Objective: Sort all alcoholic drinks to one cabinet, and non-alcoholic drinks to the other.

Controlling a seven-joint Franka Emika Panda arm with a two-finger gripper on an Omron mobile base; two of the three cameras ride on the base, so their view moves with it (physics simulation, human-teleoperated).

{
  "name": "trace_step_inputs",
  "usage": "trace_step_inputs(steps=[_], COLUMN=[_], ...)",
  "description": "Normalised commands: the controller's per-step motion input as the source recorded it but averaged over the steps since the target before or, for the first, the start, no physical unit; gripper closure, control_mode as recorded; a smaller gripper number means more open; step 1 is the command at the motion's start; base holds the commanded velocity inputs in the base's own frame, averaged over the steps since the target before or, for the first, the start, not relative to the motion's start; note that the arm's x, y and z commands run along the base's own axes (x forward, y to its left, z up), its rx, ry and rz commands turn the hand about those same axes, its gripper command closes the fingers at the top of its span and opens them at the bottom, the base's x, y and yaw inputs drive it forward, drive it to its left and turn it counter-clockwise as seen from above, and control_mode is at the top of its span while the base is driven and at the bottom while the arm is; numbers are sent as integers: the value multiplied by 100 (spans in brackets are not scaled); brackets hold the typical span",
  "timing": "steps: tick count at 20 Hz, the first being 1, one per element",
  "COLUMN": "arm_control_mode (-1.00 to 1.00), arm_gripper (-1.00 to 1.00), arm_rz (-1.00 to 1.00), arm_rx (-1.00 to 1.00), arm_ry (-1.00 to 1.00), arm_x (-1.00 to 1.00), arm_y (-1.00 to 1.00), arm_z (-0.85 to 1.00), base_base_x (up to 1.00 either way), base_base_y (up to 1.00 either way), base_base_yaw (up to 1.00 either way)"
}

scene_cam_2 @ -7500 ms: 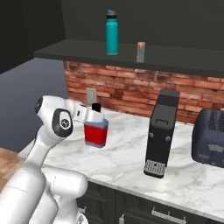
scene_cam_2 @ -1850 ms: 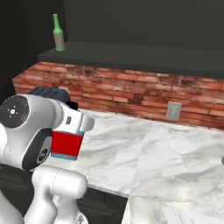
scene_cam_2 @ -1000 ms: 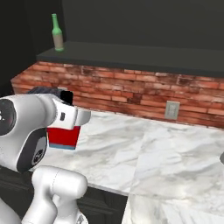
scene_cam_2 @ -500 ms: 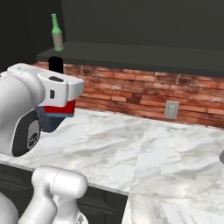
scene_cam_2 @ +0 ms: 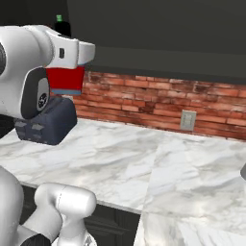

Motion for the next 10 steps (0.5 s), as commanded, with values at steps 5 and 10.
trace_step_inputs(steps=[5, 10], arm_control_mode=[-100, -100], arm_gripper=[100, 100], arm_rz=[0, 0], arm_rx=[0, 0], arm_ry=[-15, -17], arm_x=[83, 75], arm_y=[35, 11], arm_z=[2, 14], base_base_x=[0, 0], base_base_y=[0, 0], base_base_yaw=[0, 0])
